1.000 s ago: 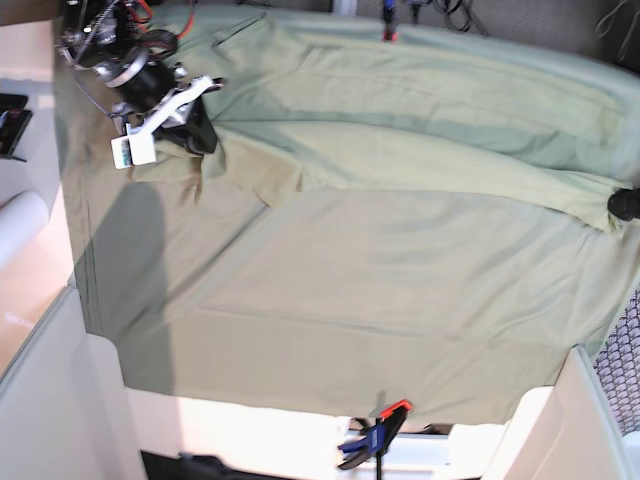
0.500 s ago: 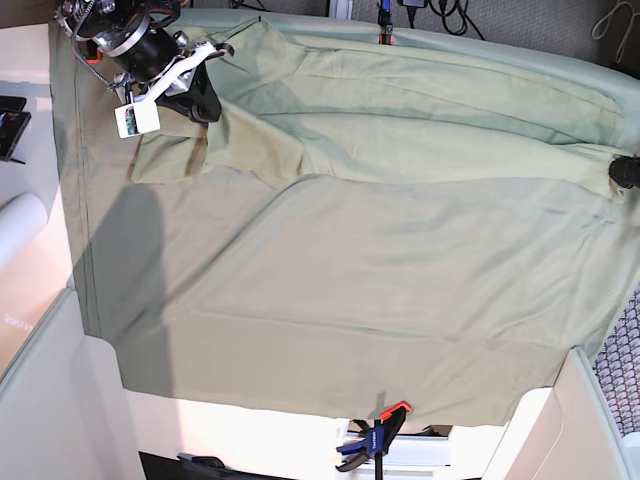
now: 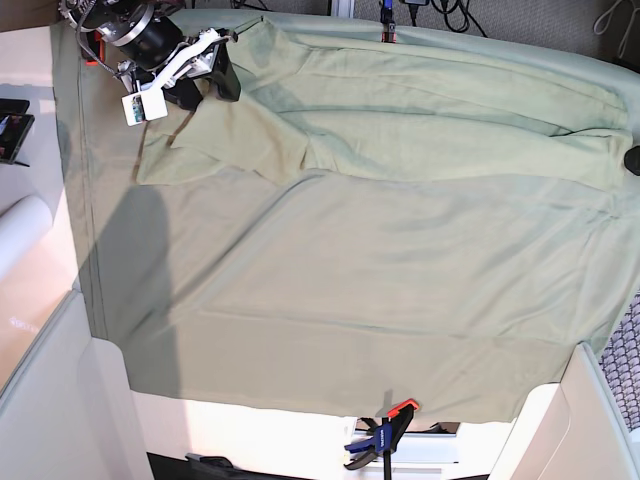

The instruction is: Fold the T-shirt properly

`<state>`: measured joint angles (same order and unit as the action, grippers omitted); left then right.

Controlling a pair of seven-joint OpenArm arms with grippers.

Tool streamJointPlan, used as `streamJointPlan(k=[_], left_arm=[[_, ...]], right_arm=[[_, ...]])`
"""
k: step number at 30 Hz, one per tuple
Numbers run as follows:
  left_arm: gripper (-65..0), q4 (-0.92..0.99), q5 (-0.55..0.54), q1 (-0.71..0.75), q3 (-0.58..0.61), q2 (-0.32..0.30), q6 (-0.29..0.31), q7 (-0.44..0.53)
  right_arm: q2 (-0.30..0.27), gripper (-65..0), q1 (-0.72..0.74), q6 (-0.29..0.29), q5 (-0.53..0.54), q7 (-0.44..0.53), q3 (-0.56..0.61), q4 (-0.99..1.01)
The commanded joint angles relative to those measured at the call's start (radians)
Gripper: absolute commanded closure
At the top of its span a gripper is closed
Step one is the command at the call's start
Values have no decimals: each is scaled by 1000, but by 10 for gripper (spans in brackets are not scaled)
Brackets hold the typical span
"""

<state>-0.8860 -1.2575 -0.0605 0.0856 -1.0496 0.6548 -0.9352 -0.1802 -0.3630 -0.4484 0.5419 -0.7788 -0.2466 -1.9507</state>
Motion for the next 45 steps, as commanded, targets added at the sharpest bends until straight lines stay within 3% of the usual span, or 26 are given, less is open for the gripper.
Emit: streamJointPlan(k=[1, 7, 10, 18, 21, 24, 27, 29, 34, 45], left_arm=[[-383, 6, -21, -14, -24, -35, 0, 10], [-383, 22, -152, -14, -34, -32, 43, -69], [-383, 22, -159, -14, -34, -22, 43, -72], [-383, 22, -61, 7, -34, 34, 43, -55], [-383, 25, 3, 14, -34, 39, 3, -21], [-383, 31, 10, 15, -34, 39, 3, -19], [-383, 31, -42, 29, -34, 40, 9, -43], [-383, 31, -104, 34, -34, 45, 43, -82], [-383, 30, -225, 36, -34, 55, 43, -151], [-376, 29, -226, 47, -34, 122, 43, -190]], right_arm=[[-7, -347, 5, -4, 12, 23, -5, -19], [-7, -347, 5, -3, 12, 23, -5, -19], [-7, -347, 5, -4, 12, 23, -5, -19], [-7, -347, 5, -4, 11, 23, -5, -19], [-8, -347, 5, -4, 11, 23, -5, -19], [-7, -347, 5, -4, 11, 23, -5, -19], [-7, -347, 5, -3, 12, 23, -5, -19], [-7, -347, 5, -4, 12, 23, -5, -19], [-8, -347, 5, -4, 12, 23, -5, -19], [-8, -347, 5, -4, 11, 23, -5, -19]])
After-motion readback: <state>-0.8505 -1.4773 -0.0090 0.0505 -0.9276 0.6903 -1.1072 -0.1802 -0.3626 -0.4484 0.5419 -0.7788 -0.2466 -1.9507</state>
